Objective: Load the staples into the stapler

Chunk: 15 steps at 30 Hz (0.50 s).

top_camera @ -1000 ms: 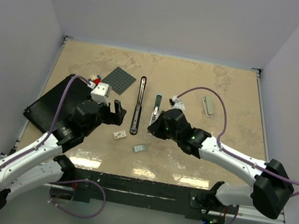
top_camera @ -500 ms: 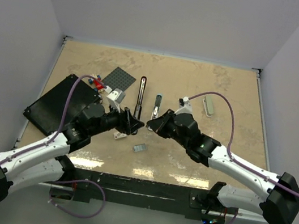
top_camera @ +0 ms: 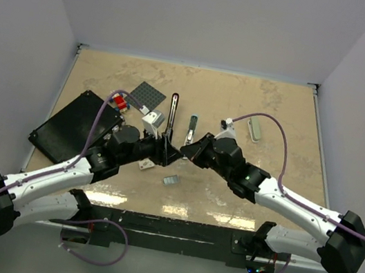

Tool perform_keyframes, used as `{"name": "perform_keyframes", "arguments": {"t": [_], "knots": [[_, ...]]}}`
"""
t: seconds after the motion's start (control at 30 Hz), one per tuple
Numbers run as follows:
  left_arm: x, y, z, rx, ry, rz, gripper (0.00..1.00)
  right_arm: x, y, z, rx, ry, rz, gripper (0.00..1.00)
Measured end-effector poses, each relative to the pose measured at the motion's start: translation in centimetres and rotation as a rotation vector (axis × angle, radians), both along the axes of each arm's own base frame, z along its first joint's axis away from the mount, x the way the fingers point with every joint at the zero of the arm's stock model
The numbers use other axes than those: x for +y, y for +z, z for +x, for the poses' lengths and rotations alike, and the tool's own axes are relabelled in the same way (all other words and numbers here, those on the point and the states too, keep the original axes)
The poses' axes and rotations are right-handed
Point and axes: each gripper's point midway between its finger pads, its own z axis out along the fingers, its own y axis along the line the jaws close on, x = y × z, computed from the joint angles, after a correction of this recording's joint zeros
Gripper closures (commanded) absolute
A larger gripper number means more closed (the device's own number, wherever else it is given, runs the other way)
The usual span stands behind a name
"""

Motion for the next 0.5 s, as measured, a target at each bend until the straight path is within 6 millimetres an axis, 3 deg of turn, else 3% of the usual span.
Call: {"name": "perform_keyframes", "arguments": {"t": [0.5], "knots": [[0.6,-0.99,0.87,0.013,0.067,0.044,0.53,0.0,0.3,-0.02,0.006,-0.009,0.017,0.92]]}}
